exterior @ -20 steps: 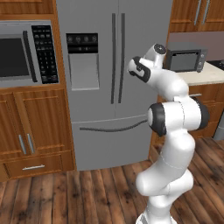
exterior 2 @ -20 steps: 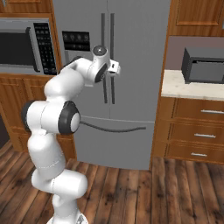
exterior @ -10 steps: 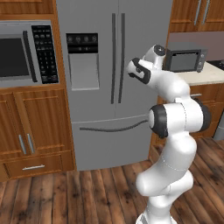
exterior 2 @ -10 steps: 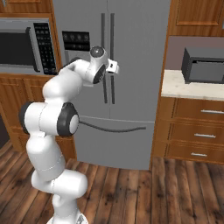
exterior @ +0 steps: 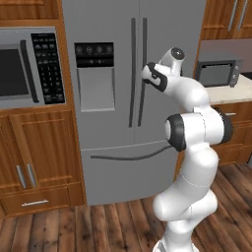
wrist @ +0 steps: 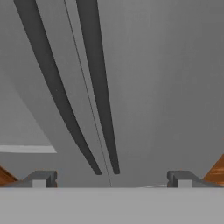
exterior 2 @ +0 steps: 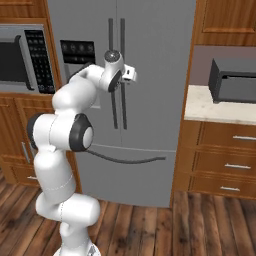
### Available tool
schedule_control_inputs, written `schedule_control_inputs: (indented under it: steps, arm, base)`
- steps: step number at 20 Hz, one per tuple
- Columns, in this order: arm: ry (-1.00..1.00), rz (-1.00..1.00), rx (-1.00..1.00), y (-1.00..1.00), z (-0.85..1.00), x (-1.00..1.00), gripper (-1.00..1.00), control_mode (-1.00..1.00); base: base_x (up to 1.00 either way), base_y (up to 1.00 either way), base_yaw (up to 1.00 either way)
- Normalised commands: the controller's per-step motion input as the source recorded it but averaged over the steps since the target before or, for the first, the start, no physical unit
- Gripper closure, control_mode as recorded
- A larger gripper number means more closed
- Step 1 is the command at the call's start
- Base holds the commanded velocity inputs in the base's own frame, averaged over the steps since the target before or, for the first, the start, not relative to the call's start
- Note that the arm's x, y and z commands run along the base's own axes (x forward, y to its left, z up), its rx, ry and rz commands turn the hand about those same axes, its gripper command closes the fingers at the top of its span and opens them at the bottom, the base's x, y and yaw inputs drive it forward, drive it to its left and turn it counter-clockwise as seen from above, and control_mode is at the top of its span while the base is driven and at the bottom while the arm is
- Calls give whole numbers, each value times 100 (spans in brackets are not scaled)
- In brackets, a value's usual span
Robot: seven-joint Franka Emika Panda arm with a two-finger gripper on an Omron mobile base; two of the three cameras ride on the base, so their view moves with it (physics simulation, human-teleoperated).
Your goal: Place one of the steaks on the plate and the other in the bowl. Then place the bowl in the fridge.
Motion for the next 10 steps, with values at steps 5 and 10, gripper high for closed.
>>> schedule_control_inputs:
  steps: [5, 10]
  arm:
    - [0, 0, 0, 0, 0, 0, -100, 100]
    - [0, 0, 0, 0, 0, 0, -100, 100]
  base:
    - [4, 0, 0]
    - [1, 0, 0]
